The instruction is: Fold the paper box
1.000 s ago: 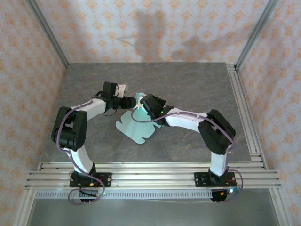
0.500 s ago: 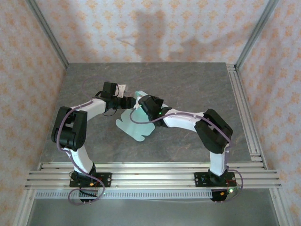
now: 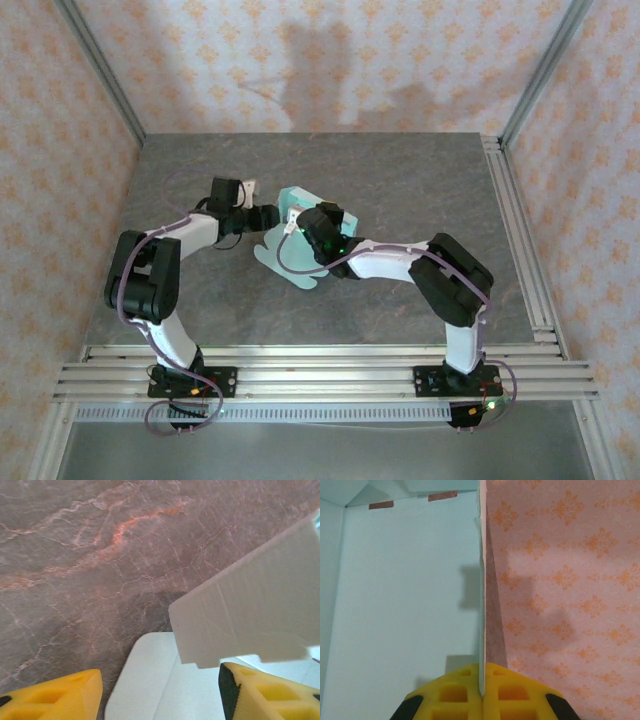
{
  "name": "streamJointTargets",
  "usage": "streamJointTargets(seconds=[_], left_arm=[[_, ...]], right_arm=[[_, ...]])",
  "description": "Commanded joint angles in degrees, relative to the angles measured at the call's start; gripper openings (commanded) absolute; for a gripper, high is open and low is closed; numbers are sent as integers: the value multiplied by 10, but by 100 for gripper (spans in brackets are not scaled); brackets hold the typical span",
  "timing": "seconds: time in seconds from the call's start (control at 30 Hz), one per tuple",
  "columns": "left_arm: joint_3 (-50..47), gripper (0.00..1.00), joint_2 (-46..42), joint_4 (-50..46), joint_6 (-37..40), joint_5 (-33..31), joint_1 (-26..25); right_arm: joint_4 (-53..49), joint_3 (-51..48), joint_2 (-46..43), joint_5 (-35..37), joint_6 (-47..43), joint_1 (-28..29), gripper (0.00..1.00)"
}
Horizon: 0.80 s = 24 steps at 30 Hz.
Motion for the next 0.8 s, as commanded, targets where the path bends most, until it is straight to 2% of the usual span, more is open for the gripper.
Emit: streamJointTargets(seconds=[0.0,0.23,0.43,0.6,0.77], left_arm=[[-4,64,-20,27,-7,-10,7],[7,61,-6,25,-7,-18,9],[17,60,-5,17,-3,-26,14],[32,60,7,4,0,-32,17],[57,60,37,0,8,8,16]], right_arm=[[32,-6,-1,21,-19,5,0],[12,-3,-8,4,-7,5,0],[73,-18,9,13,-58,4,0],[71,-16,12,0,-57,4,0],[20,-1,7,-20,-21,2,0]])
